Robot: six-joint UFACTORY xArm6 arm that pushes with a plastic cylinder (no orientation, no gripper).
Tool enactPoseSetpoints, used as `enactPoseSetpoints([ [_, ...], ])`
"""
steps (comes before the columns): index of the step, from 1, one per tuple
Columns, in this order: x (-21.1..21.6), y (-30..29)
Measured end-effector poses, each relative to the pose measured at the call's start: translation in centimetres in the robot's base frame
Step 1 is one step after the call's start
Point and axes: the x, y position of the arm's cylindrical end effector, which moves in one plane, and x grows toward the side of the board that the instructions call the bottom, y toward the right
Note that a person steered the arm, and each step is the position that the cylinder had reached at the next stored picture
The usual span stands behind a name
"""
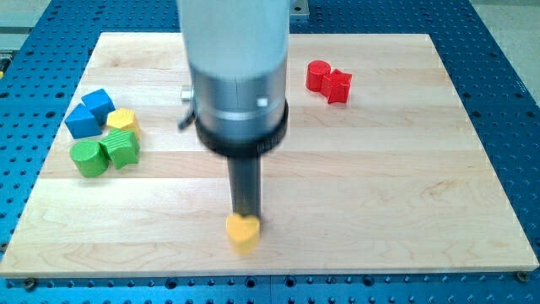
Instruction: Push the yellow heart diagonally towards the bottom left of the red circle
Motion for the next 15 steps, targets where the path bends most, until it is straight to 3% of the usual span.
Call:
enactPoseSetpoints([
  [3, -2.2, 6.8],
  [4, 2.8, 7.2],
  [5, 3.7, 7.0],
  [8, 3.9, -1.4],
  [9, 3.9, -1.6],
  [11, 3.8, -9.9],
  [13, 3.5, -10.6],
  [15, -6.4, -9.6],
])
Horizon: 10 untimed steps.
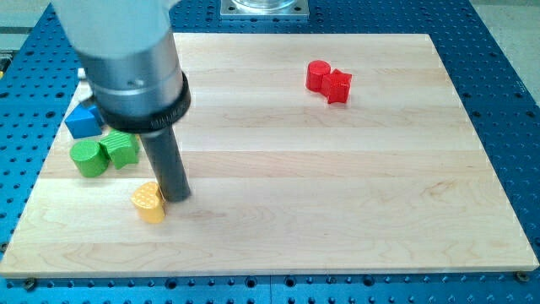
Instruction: Push the yellow heart diagonally towards the bottom left of the red circle
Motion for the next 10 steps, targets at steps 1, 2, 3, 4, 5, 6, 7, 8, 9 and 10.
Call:
enactPoseSetpoints([
  [1, -0.1, -0.1],
  [2, 1.9, 1.3],
  [3, 6.9, 3.2],
  [4, 9.9, -0.5],
  [5, 9.4, -5.0],
  [6, 6.6, -5.0],
  [7, 6.5, -4.6],
  [8, 4.9, -1.0],
  [9, 4.6, 1.3],
  [10, 4.7, 2.4],
])
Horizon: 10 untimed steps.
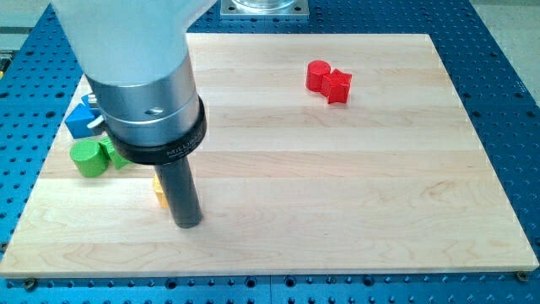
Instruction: Push the yellow heart diagonally towards the bottom left of the red circle
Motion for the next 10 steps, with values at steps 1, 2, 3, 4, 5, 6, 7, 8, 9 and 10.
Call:
enactPoseSetpoints([
  [1, -1.8, -0.8],
  [2, -2.9, -2.7],
  [3, -2.9, -2.6],
  [4, -2.4, -3.7],
  [5, -2.4, -7.9],
  [6, -2.8, -7.5],
  [7, -7.5, -5.2],
  [8, -10.3, -3.7],
  [9, -8.2, -3.6],
  [10, -4.7, -2.7],
])
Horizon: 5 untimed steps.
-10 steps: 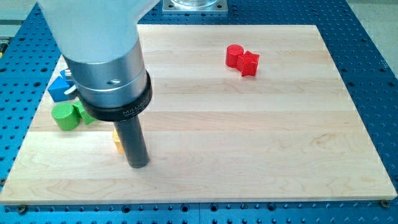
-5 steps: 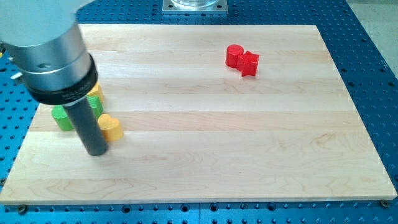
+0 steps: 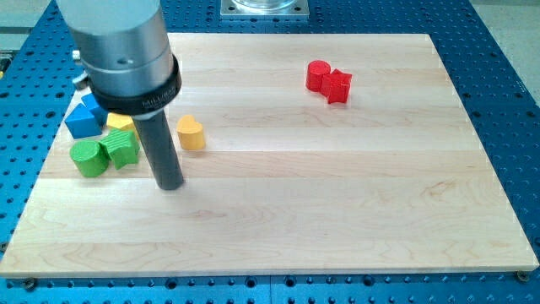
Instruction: Push the yellow heart diagonally towards the bottom left of the red circle
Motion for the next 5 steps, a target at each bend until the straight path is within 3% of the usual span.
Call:
enactPoseSetpoints([
  [1, -1.8, 3.2],
  [2, -7.8, 3.1],
  [3, -10.5, 3.0],
  [5, -11.7, 5.1],
])
